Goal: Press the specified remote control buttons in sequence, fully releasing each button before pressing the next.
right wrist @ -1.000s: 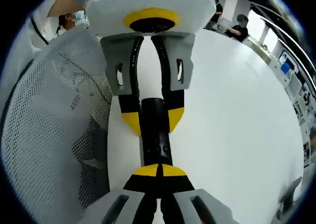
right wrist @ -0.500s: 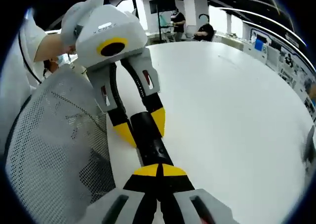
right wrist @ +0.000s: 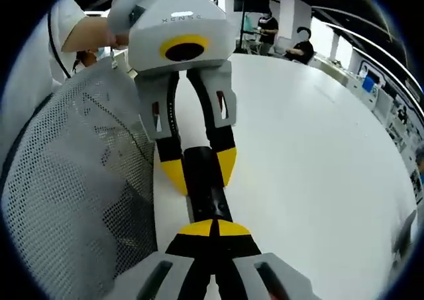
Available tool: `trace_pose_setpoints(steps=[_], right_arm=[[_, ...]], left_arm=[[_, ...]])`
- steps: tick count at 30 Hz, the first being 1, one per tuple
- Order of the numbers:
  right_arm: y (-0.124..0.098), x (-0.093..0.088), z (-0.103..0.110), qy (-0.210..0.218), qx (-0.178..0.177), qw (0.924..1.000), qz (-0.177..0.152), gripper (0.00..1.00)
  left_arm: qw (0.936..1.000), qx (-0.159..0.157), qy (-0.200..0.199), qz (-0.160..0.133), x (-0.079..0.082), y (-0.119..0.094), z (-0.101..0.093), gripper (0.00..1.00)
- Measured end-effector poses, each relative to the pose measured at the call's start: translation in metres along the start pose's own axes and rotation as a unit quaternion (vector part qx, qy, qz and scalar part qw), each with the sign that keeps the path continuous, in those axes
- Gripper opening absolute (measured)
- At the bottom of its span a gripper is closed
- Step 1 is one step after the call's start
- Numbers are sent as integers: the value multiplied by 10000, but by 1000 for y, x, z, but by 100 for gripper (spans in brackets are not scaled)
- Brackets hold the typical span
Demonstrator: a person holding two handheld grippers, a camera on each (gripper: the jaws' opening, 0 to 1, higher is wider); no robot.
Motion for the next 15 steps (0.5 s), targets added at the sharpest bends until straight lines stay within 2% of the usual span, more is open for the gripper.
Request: trace_pose_setpoints(steps=[3,9,15], right_arm=[[0,1,0,-68,23,10000,57,0],[2,3,0,-358,74,9985,395,0],[4,6,-2,-253,131,9969,733,0]], left_arm=[[10000,-3,-7,-41,0,0,0,24],[10000,-16,-32,-37,0,0,0,24],[10000,-15,-22,-37,0,0,0,24]])
Point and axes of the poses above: the point that each gripper's makers call its tool centre point, and the gripper's own axes: y roughly forward along the fingers, z roughly to its left, x roughly out of its top, the point moved 4 cm from there along -y, roughly backward along the fingers, and after that the axes turned 5 degrees about x, right-handed, at the moved point
